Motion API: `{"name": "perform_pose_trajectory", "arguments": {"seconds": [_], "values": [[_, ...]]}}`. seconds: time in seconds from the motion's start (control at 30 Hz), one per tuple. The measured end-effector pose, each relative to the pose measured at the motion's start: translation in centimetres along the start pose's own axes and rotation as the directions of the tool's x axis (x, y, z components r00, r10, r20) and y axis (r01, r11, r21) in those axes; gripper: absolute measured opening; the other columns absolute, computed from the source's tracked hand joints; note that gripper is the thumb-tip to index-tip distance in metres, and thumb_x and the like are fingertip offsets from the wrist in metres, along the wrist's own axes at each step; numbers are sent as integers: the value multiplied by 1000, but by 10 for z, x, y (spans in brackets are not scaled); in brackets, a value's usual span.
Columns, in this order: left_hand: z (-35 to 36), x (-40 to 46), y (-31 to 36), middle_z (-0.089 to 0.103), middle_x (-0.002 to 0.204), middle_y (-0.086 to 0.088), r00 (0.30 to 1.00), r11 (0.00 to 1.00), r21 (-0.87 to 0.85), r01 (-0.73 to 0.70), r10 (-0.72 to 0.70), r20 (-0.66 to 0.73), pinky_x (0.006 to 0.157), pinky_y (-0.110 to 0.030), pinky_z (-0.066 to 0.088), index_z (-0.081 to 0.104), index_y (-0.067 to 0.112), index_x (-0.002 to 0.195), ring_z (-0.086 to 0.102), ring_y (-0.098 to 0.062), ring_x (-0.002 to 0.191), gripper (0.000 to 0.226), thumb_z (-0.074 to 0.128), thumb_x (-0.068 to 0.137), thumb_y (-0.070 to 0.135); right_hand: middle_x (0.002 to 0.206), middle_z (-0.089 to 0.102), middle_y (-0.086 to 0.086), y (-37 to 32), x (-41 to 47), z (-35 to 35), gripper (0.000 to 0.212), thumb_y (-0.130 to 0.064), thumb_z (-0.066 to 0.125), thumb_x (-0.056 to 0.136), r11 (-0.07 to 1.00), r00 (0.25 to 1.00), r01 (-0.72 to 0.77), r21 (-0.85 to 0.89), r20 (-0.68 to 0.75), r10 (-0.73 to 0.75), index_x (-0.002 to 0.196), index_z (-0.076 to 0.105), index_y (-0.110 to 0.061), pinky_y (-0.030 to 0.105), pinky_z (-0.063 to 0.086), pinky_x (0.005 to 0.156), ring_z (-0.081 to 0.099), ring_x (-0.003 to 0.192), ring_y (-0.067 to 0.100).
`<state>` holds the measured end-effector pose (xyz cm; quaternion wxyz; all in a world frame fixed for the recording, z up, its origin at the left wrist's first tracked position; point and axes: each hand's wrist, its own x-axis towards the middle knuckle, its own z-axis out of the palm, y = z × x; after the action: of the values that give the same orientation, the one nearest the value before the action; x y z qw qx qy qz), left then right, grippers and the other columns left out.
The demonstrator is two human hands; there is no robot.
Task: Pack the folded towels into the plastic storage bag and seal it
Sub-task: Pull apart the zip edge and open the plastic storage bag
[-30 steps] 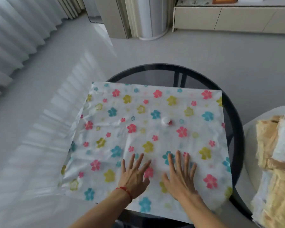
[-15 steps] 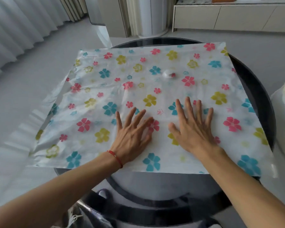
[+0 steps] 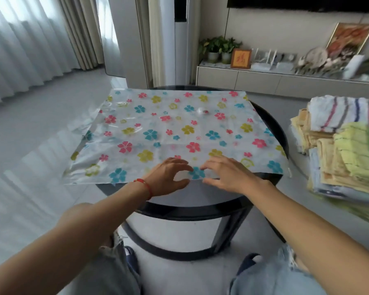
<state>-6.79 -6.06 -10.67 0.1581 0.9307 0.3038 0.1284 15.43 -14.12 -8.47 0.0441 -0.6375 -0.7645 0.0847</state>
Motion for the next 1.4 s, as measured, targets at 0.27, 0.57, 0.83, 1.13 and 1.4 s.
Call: {"name": "perform_pose_trajectory", "arguments": {"seconds": [0.27,0.57,0.83,1.13,1.4], "values": [[-11,40,0,65,128,2,979,995,86,-53,34,202,104,-37,44,65,26,128,56,-19,117,49,74,83,45,112,67,-7,6,25,-8,37,-59,73,86,1000,1000,-1,-21,29,1,115,75,-35,36,50,80,60,102,17],[-20,61,-26,72,116,11,967,991,-42,-126,132,216,97,-25,48,78,28,105,64,-9,102,27,78,81,40,109,68,-9,12,37,-10,16,-41,74,90,995,992,95,26,77,-97,103,79,-31,35,53,81,60,99,16],[-26,62,-27,71,119,14,959,989,-130,-76,109,262,100,-27,48,78,30,103,64,-7,105,26,77,81,43,96,68,-8,6,39,-6,2,-24,70,90,993,994,95,73,51,-99,91,70,-23,38,57,77,63,89,14],[-30,64,-28,74,113,14,951,984,-179,18,38,306,98,-32,54,78,31,108,69,-6,100,25,73,87,42,89,66,-11,10,39,-9,5,-17,71,90,976,1000,19,215,15,-23,89,69,-21,36,61,77,64,81,7],[-30,62,-25,74,112,13,955,976,-214,33,32,296,98,-30,54,79,26,108,69,-5,99,24,73,88,38,85,64,-9,8,37,-9,5,-15,70,92,979,1000,14,202,22,-18,90,68,-18,35,62,74,65,77,10]]}}
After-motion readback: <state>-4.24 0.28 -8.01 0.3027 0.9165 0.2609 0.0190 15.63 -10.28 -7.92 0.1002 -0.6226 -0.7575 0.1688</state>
